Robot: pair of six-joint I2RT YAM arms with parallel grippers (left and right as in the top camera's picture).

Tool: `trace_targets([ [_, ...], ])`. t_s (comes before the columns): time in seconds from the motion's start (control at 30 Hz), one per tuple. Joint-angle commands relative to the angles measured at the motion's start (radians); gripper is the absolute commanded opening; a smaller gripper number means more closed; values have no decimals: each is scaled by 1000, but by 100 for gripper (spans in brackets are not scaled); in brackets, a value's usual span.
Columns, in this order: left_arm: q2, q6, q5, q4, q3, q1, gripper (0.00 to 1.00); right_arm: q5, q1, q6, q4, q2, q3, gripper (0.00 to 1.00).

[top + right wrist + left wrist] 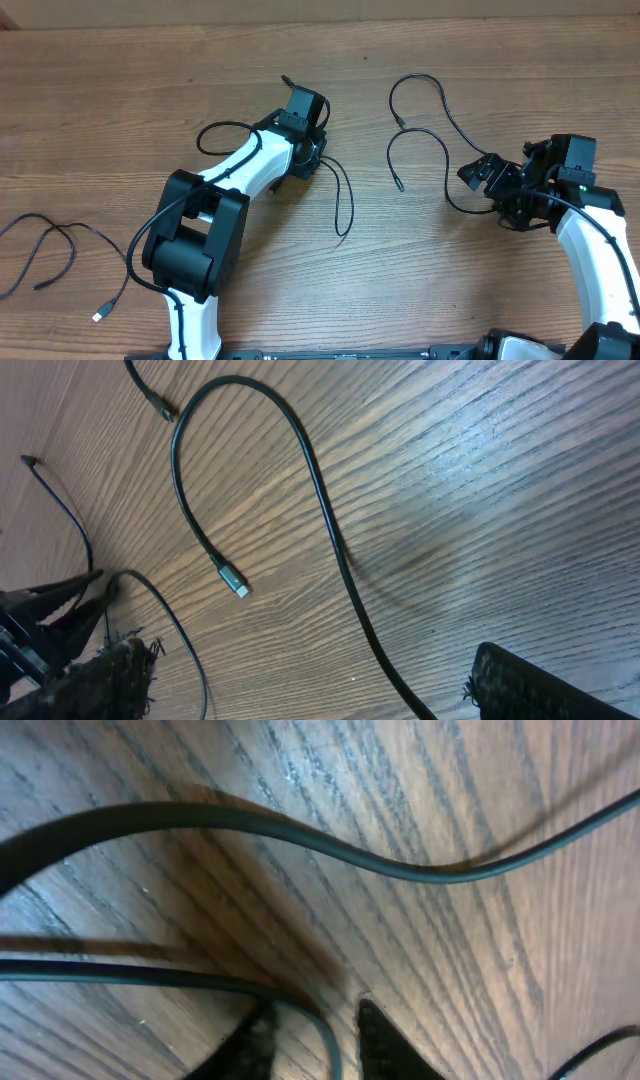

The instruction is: Untangle cables

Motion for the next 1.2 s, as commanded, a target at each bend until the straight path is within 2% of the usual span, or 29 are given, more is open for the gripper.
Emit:
trace_targets([
  [0.0, 40, 54, -62, -6, -6, 1, 13, 10, 5, -12, 5, -15, 27, 100],
  [0.1, 41, 190, -112, -6, -6, 12, 4, 10, 4, -12, 5, -15, 27, 100],
  [0.13, 41, 261, -122, -6, -6, 20, 4, 10, 4, -12, 5, -15, 27, 100],
  [0.3, 36, 468, -127, -20, 1, 74, 4, 10, 4, -12, 5, -15, 27, 100],
  [0.43, 10, 538, -127, -111, 48, 162, 4, 10, 4, -12, 5, -15, 27, 100],
  [0.6, -5, 709, -113, -216, 181, 296, 4, 10, 4, -12, 5, -15, 27, 100],
  [0.83, -5, 737, -104, -306, 293, 396, 4, 10, 4, -12, 5, -15, 27, 100],
  [0.93, -5, 771, 12, -314, 304, 403, 4, 10, 4, -12, 5, -15, 27, 100],
  [1.0, -5, 884, 134, -305, 304, 393, 4, 10, 4, -12, 5, -15, 27, 100],
  [1.1, -5, 1147, 242, -303, 304, 362, 4, 10, 5, -12, 5, -15, 27, 100],
  [1.17, -5, 1295, 218, -333, 304, 333, 19, 10, 4, -12, 5, -15, 27, 100],
])
